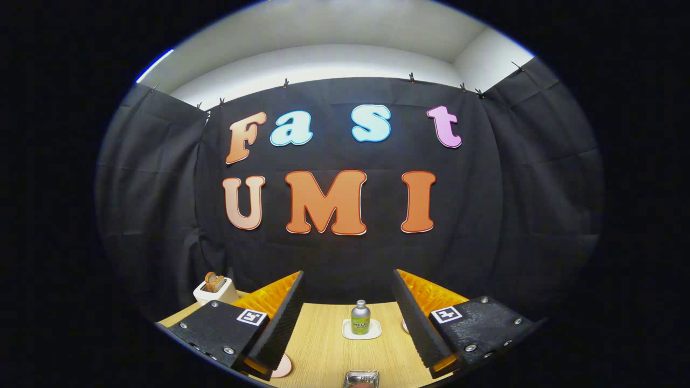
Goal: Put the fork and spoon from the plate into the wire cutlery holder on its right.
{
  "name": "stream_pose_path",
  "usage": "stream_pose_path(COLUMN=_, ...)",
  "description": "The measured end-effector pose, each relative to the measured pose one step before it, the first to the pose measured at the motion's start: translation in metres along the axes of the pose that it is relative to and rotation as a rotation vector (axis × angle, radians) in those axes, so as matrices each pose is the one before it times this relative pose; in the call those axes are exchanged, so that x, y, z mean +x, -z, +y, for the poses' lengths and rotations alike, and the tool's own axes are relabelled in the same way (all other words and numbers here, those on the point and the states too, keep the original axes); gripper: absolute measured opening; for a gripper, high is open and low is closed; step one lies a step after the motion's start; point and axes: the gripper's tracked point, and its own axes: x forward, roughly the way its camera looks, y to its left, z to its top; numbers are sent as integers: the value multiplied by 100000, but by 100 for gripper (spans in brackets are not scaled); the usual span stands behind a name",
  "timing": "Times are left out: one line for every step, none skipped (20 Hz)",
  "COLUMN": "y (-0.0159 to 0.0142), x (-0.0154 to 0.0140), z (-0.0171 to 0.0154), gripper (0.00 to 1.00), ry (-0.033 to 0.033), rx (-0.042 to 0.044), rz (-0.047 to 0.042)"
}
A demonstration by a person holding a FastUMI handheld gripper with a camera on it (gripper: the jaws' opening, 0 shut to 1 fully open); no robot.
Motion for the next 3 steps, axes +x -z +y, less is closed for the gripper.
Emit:
stream_pose_path(y=130, x=-150, z=-36, gripper=95, ry=90, rx=-293, rz=-5)
stream_pose_path(y=102, x=-2, z=104, gripper=96, ry=-81, rx=-247, rz=129)
stream_pose_path(y=239, x=-19, z=183, gripper=96, ry=-395, rx=-341, rz=370)
